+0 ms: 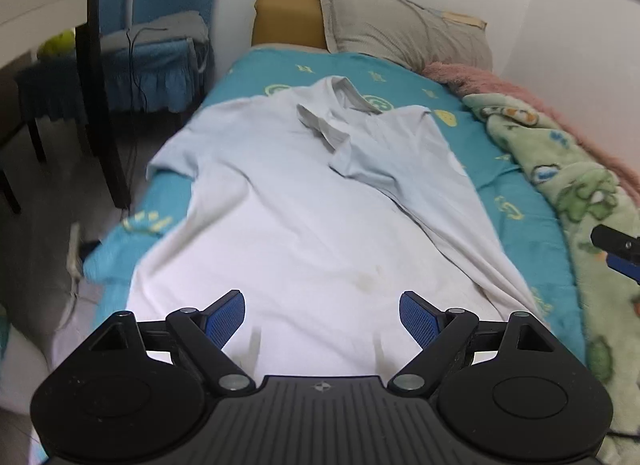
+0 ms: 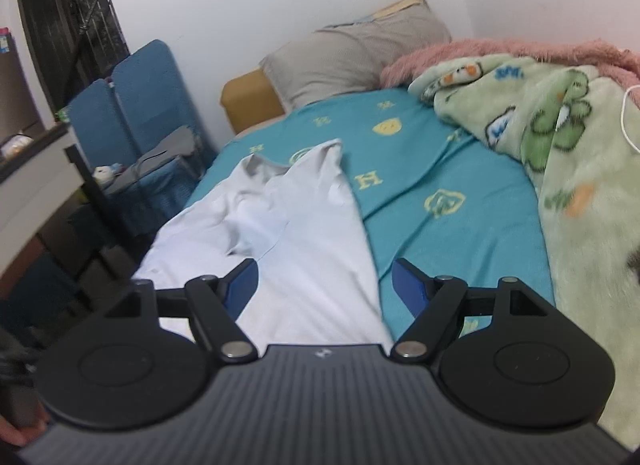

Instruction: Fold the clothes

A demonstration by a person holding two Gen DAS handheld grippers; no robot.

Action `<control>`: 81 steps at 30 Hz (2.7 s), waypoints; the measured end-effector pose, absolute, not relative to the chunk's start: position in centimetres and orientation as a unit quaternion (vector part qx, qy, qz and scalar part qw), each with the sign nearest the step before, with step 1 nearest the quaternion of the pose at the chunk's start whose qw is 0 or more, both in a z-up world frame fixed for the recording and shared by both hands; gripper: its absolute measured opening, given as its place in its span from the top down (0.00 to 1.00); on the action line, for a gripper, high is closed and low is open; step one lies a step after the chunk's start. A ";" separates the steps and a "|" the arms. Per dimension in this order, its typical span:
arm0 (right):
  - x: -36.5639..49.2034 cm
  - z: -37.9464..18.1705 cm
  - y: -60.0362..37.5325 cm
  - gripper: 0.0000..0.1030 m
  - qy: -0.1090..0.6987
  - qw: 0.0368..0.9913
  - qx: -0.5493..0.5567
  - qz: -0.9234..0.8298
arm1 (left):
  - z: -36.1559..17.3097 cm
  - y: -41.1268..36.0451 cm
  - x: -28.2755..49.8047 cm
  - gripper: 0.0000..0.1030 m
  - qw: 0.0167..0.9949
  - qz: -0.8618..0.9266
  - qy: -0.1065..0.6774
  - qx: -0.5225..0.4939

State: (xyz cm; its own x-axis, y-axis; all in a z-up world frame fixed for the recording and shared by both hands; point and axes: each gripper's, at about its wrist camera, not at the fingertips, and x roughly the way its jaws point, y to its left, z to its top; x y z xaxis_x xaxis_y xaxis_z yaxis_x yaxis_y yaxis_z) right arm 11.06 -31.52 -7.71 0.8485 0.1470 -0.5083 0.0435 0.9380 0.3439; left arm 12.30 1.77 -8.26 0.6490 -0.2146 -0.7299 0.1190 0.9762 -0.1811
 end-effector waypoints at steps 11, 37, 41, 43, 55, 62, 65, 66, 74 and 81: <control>6.7 -8.2 -38.9 0.27 0.427 0.891 0.136 0.075 | -6.1 2.1 9.4 0.16 0.910 -0.145 0.379 -0.089; 6.0 -8.3 -29.3 0.95 0.575 0.782 -0.059 0.232 | -5.1 5.9 10.8 0.16 0.906 -0.126 0.358 -0.190; 6.0 -3.9 -22.8 0.95 0.557 0.783 -0.111 0.252 | -4.9 6.4 10.7 0.16 0.907 -0.117 0.353 -0.196; 6.3 -3.0 -20.1 0.95 0.553 0.783 -0.127 0.254 | -4.7 6.8 10.5 0.16 0.907 -0.116 0.350 -0.201; 7.7 -10.8 -10.9 0.94 0.579 0.763 -0.108 0.267 | -4.7 9.2 10.4 0.16 0.904 -0.100 0.353 -0.220; 8.4 -11.0 -13.4 0.87 0.581 0.774 -0.039 0.247 | -5.1 9.0 10.9 0.16 0.903 -0.102 0.361 -0.210; 8.3 -8.3 -14.9 0.32 0.557 0.791 -0.011 0.251 | -4.9 8.9 10.8 0.16 0.904 -0.103 0.355 -0.214; 8.2 -7.4 -15.3 0.17 0.544 0.802 -0.005 0.248 | -4.8 8.9 10.8 0.16 0.906 -0.102 0.352 -0.214; 9.6 -2.1 -20.7 0.19 0.409 0.901 0.061 0.134 | -5.1 7.9 10.8 0.15 0.910 -0.104 0.355 -0.186; 10.2 -3.4 -25.1 0.19 0.281 0.938 0.200 0.046 | -7.3 5.5 13.6 0.14 0.897 -0.127 0.387 -0.170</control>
State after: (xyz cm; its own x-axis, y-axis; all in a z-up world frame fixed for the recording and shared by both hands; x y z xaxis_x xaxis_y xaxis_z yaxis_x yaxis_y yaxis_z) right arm 10.21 -25.14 -3.40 0.8380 0.1981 -0.5085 0.0265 0.9159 0.4006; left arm 13.59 5.50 -7.29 0.6677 -0.3588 -0.6522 0.0957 0.9103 -0.4028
